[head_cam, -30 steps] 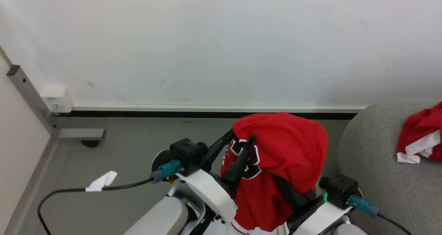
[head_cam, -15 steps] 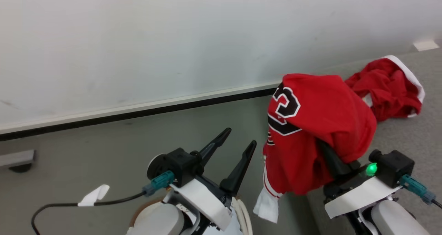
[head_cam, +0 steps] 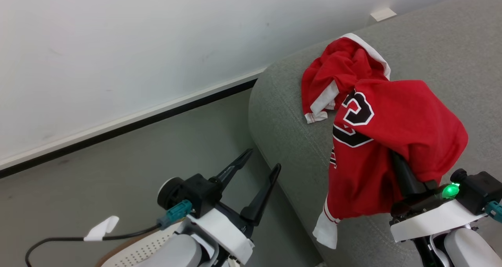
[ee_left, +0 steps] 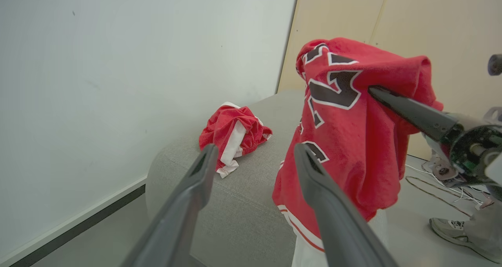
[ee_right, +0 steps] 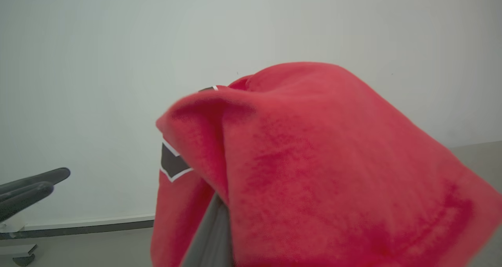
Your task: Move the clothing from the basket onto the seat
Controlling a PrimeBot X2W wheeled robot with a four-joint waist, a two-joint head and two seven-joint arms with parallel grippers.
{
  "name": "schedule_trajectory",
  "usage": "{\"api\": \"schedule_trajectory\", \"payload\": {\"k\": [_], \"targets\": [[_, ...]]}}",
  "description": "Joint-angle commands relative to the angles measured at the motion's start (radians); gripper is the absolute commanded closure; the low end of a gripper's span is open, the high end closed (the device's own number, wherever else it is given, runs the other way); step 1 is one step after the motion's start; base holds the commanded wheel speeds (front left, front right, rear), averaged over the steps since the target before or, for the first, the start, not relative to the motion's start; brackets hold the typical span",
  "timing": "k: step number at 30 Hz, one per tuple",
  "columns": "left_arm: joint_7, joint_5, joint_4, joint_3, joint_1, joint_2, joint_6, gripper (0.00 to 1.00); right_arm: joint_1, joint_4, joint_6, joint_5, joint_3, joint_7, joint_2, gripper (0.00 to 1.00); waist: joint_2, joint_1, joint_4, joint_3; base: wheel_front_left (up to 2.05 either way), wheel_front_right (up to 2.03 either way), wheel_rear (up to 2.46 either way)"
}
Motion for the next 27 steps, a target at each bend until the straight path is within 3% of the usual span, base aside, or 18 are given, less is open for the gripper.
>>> {"api": "schedule_trajectory", "payload": {"k": [1,8,13,19,27], "targets": [[-0.007,0.012,0.008,0.002,0.007,0.008,-0.001,0.00,0.009,-0.002,-0.002,0.007,-0.009,0.000,0.002,1.00,-0.0001,-0.0001,-0.032,0.022,0.00,0.00,0.00],[-0.010,0.025,0.025,-0.008,-0.017,0.001,-0.008,0.00,0.011,-0.011,-0.002,0.022,-0.045,0.000,0.013,1.00,-0.0001,-0.0001,-0.033,0.056,0.00,0.00,0.00],[0.007,0.035,0.016,-0.014,-0.053,0.002,-0.014,0.00,-0.062,-0.010,-0.002,0.025,-0.085,0.000,-0.024,1.00,-0.0001,-0.0001,0.002,0.120,0.00,0.00,0.00],[0.040,0.050,-0.014,-0.015,-0.120,0.013,-0.015,0.00,-0.227,0.046,-0.002,0.080,-0.154,0.000,-0.137,1.00,-0.0001,-0.0001,0.084,0.270,0.00,0.00,0.00],[0.064,0.080,-0.042,-0.004,-0.198,0.030,-0.006,0.00,-0.479,0.295,-0.002,0.192,-0.168,0.023,-0.342,1.00,-0.0001,-0.0001,0.205,0.447,0.00,0.00,0.00]]}}
